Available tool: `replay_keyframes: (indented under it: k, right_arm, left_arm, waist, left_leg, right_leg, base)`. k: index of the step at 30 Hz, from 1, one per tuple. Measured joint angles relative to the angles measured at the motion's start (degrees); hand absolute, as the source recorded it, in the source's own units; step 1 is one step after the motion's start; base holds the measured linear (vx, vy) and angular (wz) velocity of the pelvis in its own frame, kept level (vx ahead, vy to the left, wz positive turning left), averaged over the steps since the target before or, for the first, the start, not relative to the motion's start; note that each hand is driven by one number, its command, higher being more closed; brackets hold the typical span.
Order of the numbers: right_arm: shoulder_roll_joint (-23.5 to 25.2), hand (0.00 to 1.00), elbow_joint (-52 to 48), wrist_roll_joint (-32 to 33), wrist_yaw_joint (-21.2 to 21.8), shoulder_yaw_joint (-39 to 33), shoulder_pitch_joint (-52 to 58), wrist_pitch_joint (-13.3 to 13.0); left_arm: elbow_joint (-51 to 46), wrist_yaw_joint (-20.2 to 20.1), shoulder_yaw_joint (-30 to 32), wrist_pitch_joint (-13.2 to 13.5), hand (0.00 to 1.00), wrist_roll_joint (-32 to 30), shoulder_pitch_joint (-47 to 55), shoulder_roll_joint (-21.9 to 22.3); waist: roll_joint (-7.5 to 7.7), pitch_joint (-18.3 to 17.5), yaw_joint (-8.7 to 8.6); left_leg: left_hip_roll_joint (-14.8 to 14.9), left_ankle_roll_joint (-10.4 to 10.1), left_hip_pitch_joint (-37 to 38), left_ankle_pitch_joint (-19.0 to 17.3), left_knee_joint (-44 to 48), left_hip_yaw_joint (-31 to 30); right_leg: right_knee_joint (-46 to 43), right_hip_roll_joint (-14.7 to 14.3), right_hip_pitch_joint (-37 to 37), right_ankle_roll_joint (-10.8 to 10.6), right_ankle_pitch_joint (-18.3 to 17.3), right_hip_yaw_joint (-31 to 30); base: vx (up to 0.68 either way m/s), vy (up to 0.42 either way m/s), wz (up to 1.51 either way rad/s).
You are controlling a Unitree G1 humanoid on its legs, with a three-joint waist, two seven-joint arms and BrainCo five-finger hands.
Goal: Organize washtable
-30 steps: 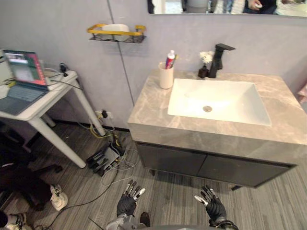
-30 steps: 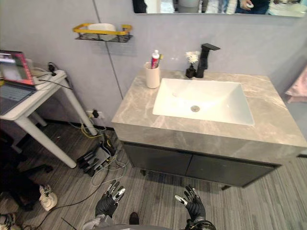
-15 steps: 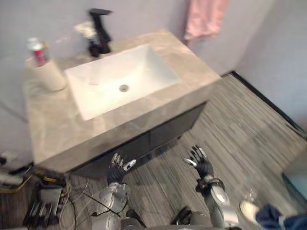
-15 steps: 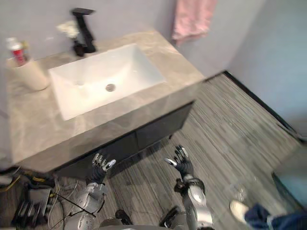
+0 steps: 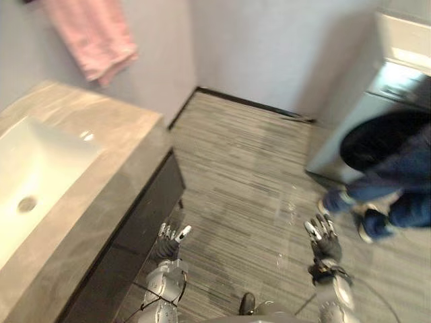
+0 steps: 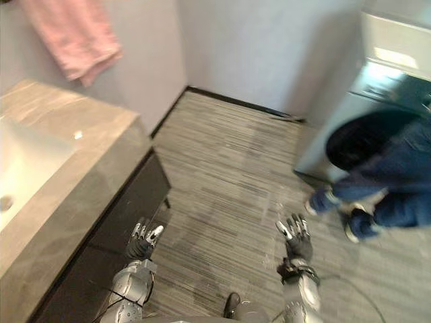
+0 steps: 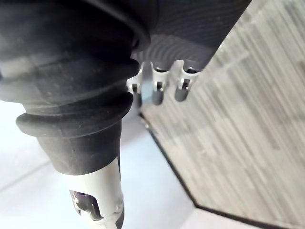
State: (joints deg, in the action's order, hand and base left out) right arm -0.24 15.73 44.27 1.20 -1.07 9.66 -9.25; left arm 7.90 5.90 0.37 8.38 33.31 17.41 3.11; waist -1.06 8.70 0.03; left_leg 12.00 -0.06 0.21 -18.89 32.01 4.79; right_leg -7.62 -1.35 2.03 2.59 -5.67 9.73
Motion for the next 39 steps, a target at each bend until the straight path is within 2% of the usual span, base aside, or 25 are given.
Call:
replay_keyframes:
  k: [2,4,6,8,9,10,11,12,14,18,19,21,22,23,24,25,26,27,29,30,31,32,33,37,39]
  right_arm:
    - [0.18,0.0,1.21,0.81,0.29,3.48,-0.01,0.89]
    - [-0.12,0.0,1.22,0.74,0.94,4.77,-0.01,0.94]
    - [0.1,0.0,-1.86,-0.01,1.66,5.98,2.87,1.06]
    - [-0.19,0.0,-3.82,-2.81,2.68,6.74,4.63,1.31]
    - [0.05,0.0,-5.6,-3.9,2.78,7.14,5.38,1.36]
    - [0.37,0.0,-7.72,-5.2,2.91,7.67,6.33,1.23]
    - [0.53,0.0,-8.52,-5.74,2.92,7.7,7.13,1.07]
    - [1.33,0.0,-9.26,-6.68,2.96,8.03,7.27,1.17]
    - [2.56,0.0,-12.99,-7.36,3.65,9.59,9.84,1.46]
    - [2.5,0.0,-15.18,-12.73,4.08,10.12,10.79,1.83]
    - [2.48,0.0,-15.18,-14.79,4.02,9.89,10.79,1.84]
    - [2.47,0.0,-15.18,-16.37,3.83,9.99,10.74,1.85]
    - [2.51,0.0,-14.94,-16.79,3.58,10.28,9.9,1.75]
    - [3.73,0.0,-14.71,-16.79,3.53,9.94,9.35,1.33]
    - [3.81,0.0,-14.37,-16.93,3.38,8.07,8.48,0.68]
    - [3.17,0.0,-11.98,-17.18,3.45,7.49,6.8,0.79]
    - [2.12,0.0,-8.44,-17.98,3.59,7.65,5.11,1.54]
    - [1.57,0.0,-7.31,-18.0,3.5,6.76,5.64,1.44]
    - [1.68,0.0,-4.96,-18.3,3.36,5.84,5.73,1.37]
    - [1.66,0.0,-3.43,-18.5,3.11,5.34,5.45,1.45]
    - [1.58,0.0,-2.74,-18.49,2.74,5.5,5.33,1.93]
    - [1.41,0.0,-2.47,-18.48,2.74,5.55,5.26,2.05]
    - [0.97,0.0,-2.22,-18.41,2.74,5.53,5.94,2.24]
    - [-1.19,0.0,-0.95,-18.35,4.07,6.59,8.59,3.12]
    - [-1.45,0.0,-0.94,-18.36,4.47,6.54,9.05,3.14]
  left_arm:
    - [-1.2,0.41,-0.06,1.1,0.0,-0.1,1.54,0.16]
    - [-2.01,0.38,0.02,1.85,0.0,-0.3,3.21,0.15]
    - [-3.24,0.42,-0.03,1.94,0.0,-0.28,3.74,0.48]
    - [-5.43,0.28,-0.62,2.32,0.0,-0.42,4.47,1.17]
    - [-6.25,0.13,-0.82,2.32,0.0,-0.53,5.1,1.13]
    - [-8.01,-0.35,-1.81,2.38,0.0,-0.81,5.5,1.11]
    - [-9.06,-0.62,-2.31,2.63,0.0,-0.96,5.53,1.18]
    - [-10.22,-0.8,-2.32,3.3,0.0,-1.54,6.42,1.02]
    - [-10.07,-0.8,-2.91,3.16,0.0,-2.59,6.78,1.13]
    - [-9.05,-0.81,-5.7,3.16,0.0,-3.11,5.65,0.22]
    - [-7.66,-0.83,-6.98,3.08,0.0,-3.95,4.18,-0.62]
    - [-6.24,-0.8,-7.08,2.56,0.0,-5.15,2.93,-1.04]
    - [-5.41,-0.76,-6.19,1.92,0.0,-5.7,2.24,-1.1]
    - [-4.43,-0.84,-5.22,1.85,0.0,-5.98,0.82,-2.22]
    - [-4.18,-1.13,-5.78,1.88,0.0,-6.54,-1.95,-2.47]
    - [-3.95,-1.09,-5.13,1.8,0.0,-6.58,-1.98,-2.52]
    - [-2.63,-0.3,-2.79,0.71,0.0,-6.45,-0.31,-1.68]
    - [-2.77,0.05,-2.4,0.59,0.0,-6.28,1.12,-0.94]
    - [-2.95,0.48,-2.05,0.97,0.0,-5.71,1.55,-1.09]
    - [-2.84,0.68,-1.73,0.95,0.0,-5.16,1.55,-1.34]
    - [-2.29,0.69,-1.81,0.85,0.0,-4.74,1.1,-1.28]
    - [-1.64,0.68,-1.94,0.8,0.0,-4.74,0.8,-0.98]
    - [-0.18,0.64,-2.12,0.47,0.0,-4.87,0.2,-0.36]
    - [3.12,0.34,-3.28,0.29,0.0,-5.39,0.01,0.21]
    - [3.54,0.2,-3.72,0.29,0.0,-5.48,0.01,0.15]
  waist:
    - [-0.09,0.06,1.21]
    - [-0.78,-0.5,1.64]
    - [1.31,-1.03,1.87]
    - [1.33,-0.97,2.32]
    - [2.13,-0.37,2.44]
    - [1.13,-0.96,2.22]
    - [0.49,-1.35,2.53]
    - [0.93,-1.35,3.79]
    - [2.77,-2.36,3.88]
    - [3.03,-2.85,3.54]
    - [2.72,-2.78,3.39]
    - [1.73,-2.71,1.95]
    - [2.27,-2.56,0.64]
    - [4.94,-1.92,0.09]
    - [4.26,-1.43,1.29]
    - [5.58,-0.23,0.9]
    - [5.09,0.11,0.67]
    - [2.91,-0.42,0.65]
    - [2.3,-0.94,0.79]
    - [3.39,-1.64,0.66]
    - [3.84,-1.91,0.79]
    - [3.3,-1.85,0.73]
    - [1.92,-1.91,-0.55]
    - [1.28,-2.83,-1.02]
    - [1.35,-3.54,-1.01]
  left_leg:
    - [-5.71,-1.22,-6.23,-2.04,1.3,-14.08]
    - [-7.92,-2.34,-6.89,-3.32,-4.11,-21.37]
    - [-11.13,-1.29,-5.69,-2.57,-3.89,-20.4]
    - [-13.24,-2.2,-5.6,-2.91,2.2,-19.04]
    - [-13.82,-2.3,-7.4,-3.56,6.99,-18.68]
    - [-12.59,-0.63,-7.86,-4.28,6.43,-18.97]
    - [-11.54,-1.0,-6.67,-5.57,3.75,-18.57]
    - [-11.9,1.28,-4.59,-6.31,0.84,-14.88]
    - [-12.48,1.15,-3.4,-5.95,-0.17,-9.1]
    - [-12.12,1.17,-1.37,-5.94,-3.02,2.43]
    - [-11.25,1.17,-1.55,-5.94,-3.62,6.4]
    - [-9.35,0.94,-1.49,-5.82,-3.85,11.9]
    - [-8.3,-2.74,-3.99,-3.45,0.78,16.16]
    - [-7.14,-0.37,-9.73,-2.3,8.57,15.86]
    - [-3.55,5.83,-11.86,-1.42,-0.67,13.32]
    - [-4.24,3.51,-9.86,-0.85,-2.3,16.47]
    - [-3.7,3.88,-4.17,0.04,-6.97,22.98]
    - [-2.59,3.78,-1.71,0.09,-8.68,26.47]
    - [-2.84,3.62,0.25,0.18,-11.07,30.98]
    - [-3.66,3.56,0.66,0.21,-12.03,34.68]
    - [-3.93,3.42,0.44,0.3,-12.32,37.47]
    - [-3.79,3.14,0.44,0.48,-12.65,38.32]
    - [-3.34,2.66,0.92,0.79,-13.2,39.15]
    - [-1.48,1.91,4.61,1.22,-12.99,39.36]
    - [-1.08,1.91,4.53,1.22,-12.51,39.33]
  right_leg:
    - [-0.57,-0.65,0.77,-0.61,0.24,-7.76]
    - [-1.91,-0.83,2.16,-2.69,0.17,-12.56]
    - [-2.66,0.81,4.15,-5.4,1.53,-16.92]
    - [-1.11,1.81,1.57,-6.39,2.95,-19.56]
    - [-0.96,3.2,0.62,-6.28,3.2,-20.71]
    - [-0.87,3.08,0.27,-6.59,3.32,-22.41]
    - [-0.84,2.39,0.41,-7.54,3.53,-23.13]
    - [-0.67,2.62,1.1,-8.87,4.14,-26.11]
    - [-0.93,3.58,2.32,-9.44,4.45,-27.9]
    - [-1.34,3.25,5.75,-11.01,7.86,-30.27]
    - [-1.07,2.51,7.97,-10.03,10.63,-28.18]
    - [-0.45,0.64,10.32,-5.16,15.5,-18.31]
    - [3.2,1.09,10.51,3.11,21.7,-7.43]
    - [7.22,3.16,10.66,6.45,22.75,-4.41]
    - [-4.23,7.09,14.49,6.73,11.4,5.73]
    - [-12.06,10.74,15.7,3.16,5.67,9.15]
    - [-18.78,13.22,13.44,2.27,-0.82,13.24]
    - [-21.25,13.76,10.04,1.65,-2.4,18.8]
    - [-20.44,15.59,7.14,0.84,-2.57,22.79]
    - [-17.85,16.91,5.51,0.04,-1.49,24.92]
    - [-13.6,16.75,5.15,-3.23,-1.42,26.32]
    - [-11.66,15.97,4.92,-4.84,-0.34,25.9]
    - [-7.95,13.86,4.0,-5.61,1.57,24.78]
    - [-0.94,9.48,-0.97,-5.21,3.42,21.71]
    - [-0.23,9.01,-0.99,-5.17,3.46,21.52]
  base:
    - [0.02,0.26,-1.86]
    - [0.04,0.237,-1.53]
    - [0.1,0.322,-1.02]
    - [0.07,0.338,-0.72]
    - [0.06,0.38,-0.8]
    - [0.0,0.365,-0.66]
    - [-0.01,0.305,-1.21]
    - [-0.01,0.322,-1.46]
    - [0.02,0.225,-1.38]
    - [-0.03,0.219,-1.52]
    - [0.0,0.141,-1.55]
    - [0.0,0.164,-1.66]
    - [-0.06,0.141,-1.48]
    - [-0.13,0.1,-1.77]
    - [-0.09,0.009,-1.37]
    - [0.01,0.003,-1.97]
    - [0.1,0.061,-2.0]
    - [0.08,0.087,-1.92]
    - [0.04,0.034,-1.53]
    - [0.04,-0.059,-1.77]
    - [0.02,-0.09,-1.44]
    - [0.04,-0.109,-1.08]
    - [0.09,-0.132,-0.67]
    - [0.1,-0.14,-0.51]
    - [0.06,-0.083,-0.17]
